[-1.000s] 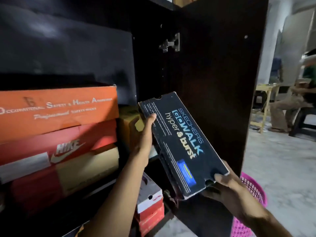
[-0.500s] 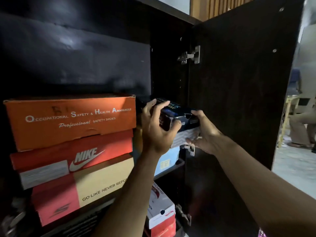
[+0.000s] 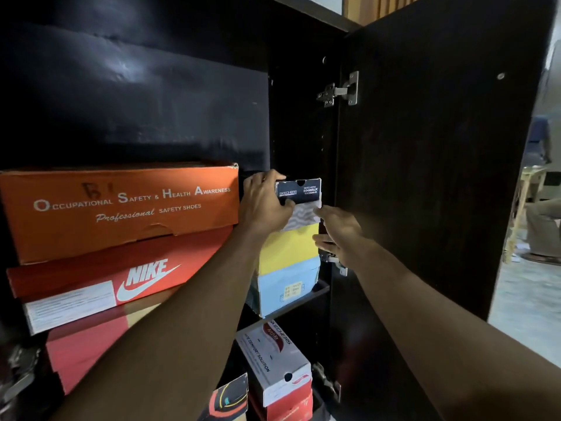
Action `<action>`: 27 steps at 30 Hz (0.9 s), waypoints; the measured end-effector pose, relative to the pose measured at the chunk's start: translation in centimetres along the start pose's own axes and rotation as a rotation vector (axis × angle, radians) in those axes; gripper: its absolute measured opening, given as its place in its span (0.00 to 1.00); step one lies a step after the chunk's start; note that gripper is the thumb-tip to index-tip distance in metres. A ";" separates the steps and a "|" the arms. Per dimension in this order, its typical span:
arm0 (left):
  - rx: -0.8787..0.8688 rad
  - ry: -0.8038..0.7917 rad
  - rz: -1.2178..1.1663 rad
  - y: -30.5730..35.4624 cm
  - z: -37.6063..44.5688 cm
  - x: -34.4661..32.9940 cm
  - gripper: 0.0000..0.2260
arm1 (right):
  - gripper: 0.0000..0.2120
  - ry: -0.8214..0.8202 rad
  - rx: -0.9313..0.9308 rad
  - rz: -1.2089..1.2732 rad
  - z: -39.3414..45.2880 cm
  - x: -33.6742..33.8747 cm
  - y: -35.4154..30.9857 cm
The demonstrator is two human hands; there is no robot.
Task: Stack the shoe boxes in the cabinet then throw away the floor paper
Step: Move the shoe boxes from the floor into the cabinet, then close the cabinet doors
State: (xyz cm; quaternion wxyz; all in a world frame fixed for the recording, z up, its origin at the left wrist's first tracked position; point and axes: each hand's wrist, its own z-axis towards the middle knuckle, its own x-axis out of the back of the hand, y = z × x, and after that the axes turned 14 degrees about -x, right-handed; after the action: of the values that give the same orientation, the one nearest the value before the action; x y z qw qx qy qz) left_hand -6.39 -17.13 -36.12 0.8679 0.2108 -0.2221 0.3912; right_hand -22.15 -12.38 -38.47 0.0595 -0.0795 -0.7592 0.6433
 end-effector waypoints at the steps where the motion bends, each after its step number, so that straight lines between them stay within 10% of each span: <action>1: 0.006 -0.031 0.015 -0.1 0.4 0.0 0.22 | 0.19 0.009 0.034 -0.026 -0.3 0.4 0.2; 12: 0.034 -0.218 0.320 -0.6 2.7 -0.2 0.24 | 0.05 0.627 0.944 -0.259 -7.8 11.7 -2.9; 17: 0.081 -0.218 0.312 -0.5 3.0 -0.7 0.25 | 0.23 1.017 0.999 -0.153 -8.6 18.5 -9.0; 21: 0.158 -0.211 0.312 0.8 2.9 -1.1 0.30 | 0.33 0.665 0.734 -0.013 -8.4 22.1 -15.0; 27: 0.084 -0.153 0.370 4.9 1.6 -1.8 0.36 | 0.22 0.223 0.636 0.072 -7.0 23.8 -21.2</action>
State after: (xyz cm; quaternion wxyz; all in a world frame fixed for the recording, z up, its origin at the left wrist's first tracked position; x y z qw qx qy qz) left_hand -11.55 -16.11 -34.86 0.7522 0.2314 -0.3058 0.5358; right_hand -45.08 -4.33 -16.74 0.1414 -0.1534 -0.5059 0.8370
